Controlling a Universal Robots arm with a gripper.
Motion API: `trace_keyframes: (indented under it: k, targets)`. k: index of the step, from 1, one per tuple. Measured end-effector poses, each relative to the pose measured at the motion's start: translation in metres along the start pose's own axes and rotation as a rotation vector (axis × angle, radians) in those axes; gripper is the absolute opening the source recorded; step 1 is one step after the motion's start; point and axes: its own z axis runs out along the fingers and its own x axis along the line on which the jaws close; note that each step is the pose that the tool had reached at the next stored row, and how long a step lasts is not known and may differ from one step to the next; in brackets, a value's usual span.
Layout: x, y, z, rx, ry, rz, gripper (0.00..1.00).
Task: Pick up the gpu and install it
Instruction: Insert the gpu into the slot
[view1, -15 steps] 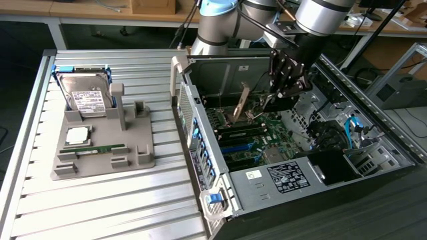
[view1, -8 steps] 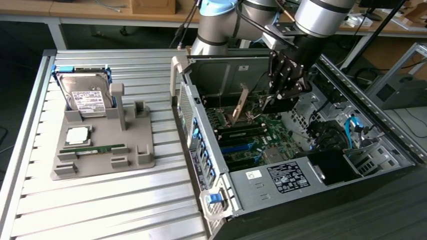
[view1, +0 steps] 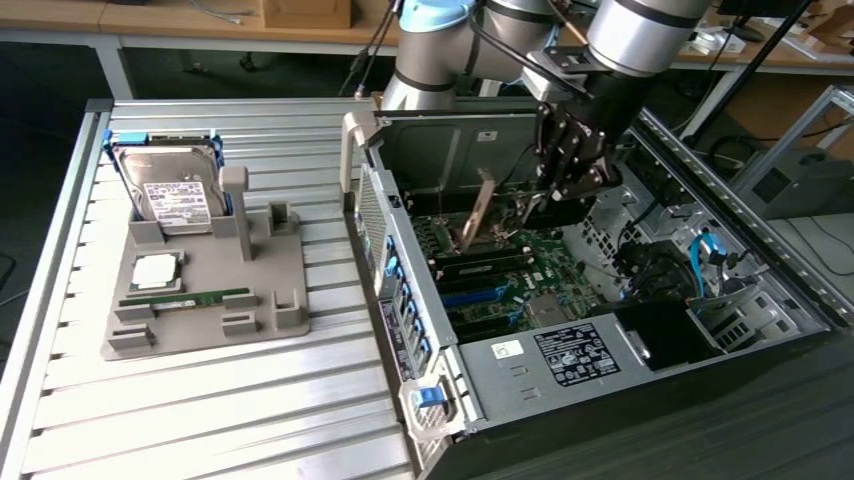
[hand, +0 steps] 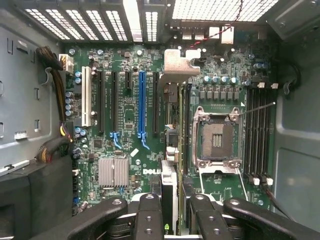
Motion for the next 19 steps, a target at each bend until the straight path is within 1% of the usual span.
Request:
trace_keyframes:
  k: [8, 13, 19]
  targets:
    - [0.002, 0.0075, 0.0005, 0.0, 0.0001, 0.0, 0.27]
    - [0.005, 0.0093, 0.001, 0.0, 0.0001, 0.0, 0.27]
    - [0.01, 0.0112, 0.0014, 0.0, 0.0002, 0.0, 0.27]
